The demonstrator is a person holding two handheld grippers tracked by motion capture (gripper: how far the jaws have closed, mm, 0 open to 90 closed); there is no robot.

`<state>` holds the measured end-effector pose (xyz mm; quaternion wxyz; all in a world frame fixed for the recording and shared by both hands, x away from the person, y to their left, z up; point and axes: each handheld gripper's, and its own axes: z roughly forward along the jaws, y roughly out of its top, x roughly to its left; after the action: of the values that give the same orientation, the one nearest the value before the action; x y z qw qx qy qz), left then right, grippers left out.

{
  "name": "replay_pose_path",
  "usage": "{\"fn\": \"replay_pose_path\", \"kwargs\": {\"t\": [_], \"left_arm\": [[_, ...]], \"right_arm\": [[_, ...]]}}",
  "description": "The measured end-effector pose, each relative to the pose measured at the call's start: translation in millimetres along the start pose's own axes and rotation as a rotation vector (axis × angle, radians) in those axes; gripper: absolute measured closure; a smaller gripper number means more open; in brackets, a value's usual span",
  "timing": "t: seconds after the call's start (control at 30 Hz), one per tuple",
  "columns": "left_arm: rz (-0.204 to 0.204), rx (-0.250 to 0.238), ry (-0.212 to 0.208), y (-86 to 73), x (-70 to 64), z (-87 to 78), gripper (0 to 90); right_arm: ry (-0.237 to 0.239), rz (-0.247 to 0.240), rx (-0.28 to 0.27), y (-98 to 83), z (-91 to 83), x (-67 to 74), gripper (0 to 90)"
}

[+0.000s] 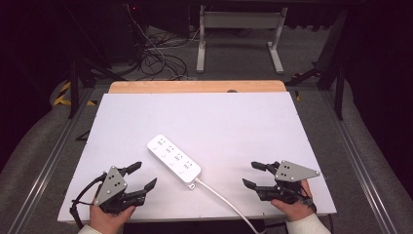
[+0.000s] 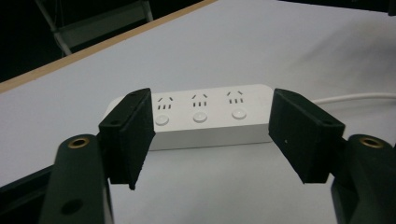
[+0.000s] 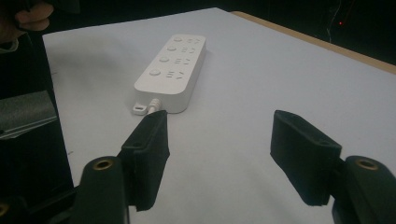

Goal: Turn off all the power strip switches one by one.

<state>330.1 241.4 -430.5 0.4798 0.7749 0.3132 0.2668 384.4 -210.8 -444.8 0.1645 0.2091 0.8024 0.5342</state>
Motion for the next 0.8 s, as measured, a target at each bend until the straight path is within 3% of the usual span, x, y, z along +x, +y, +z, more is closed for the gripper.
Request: {"fn": "replay_pose_path", "kwargs": {"t": [0.23, 0.37, 0.67, 0.8], "left_arm": [[-0.014, 0.018, -0.013, 8.0, 2.2, 4.8, 39.3], [-0.006, 0.04, -0.036, 15.3, 3.3, 14.4, 42.4], [0.003, 0.053, -0.069, 27.9, 0.3, 35.1, 43.9], [-0.015, 0.052, -0.095, 33.6, -0.9, 45.3, 44.3]], "right_arm": [[0.014, 0.0, -0.021, -0.3, 0.8, 0.0, 39.4], [0.043, -0.002, -0.021, -0.2, 1.4, 0.7, 46.5], [0.057, 0.003, -0.019, -1.5, 1.2, -0.7, 46.3], [0.059, 0.004, -0.018, -1.8, 1.5, -0.7, 46.4]]}}
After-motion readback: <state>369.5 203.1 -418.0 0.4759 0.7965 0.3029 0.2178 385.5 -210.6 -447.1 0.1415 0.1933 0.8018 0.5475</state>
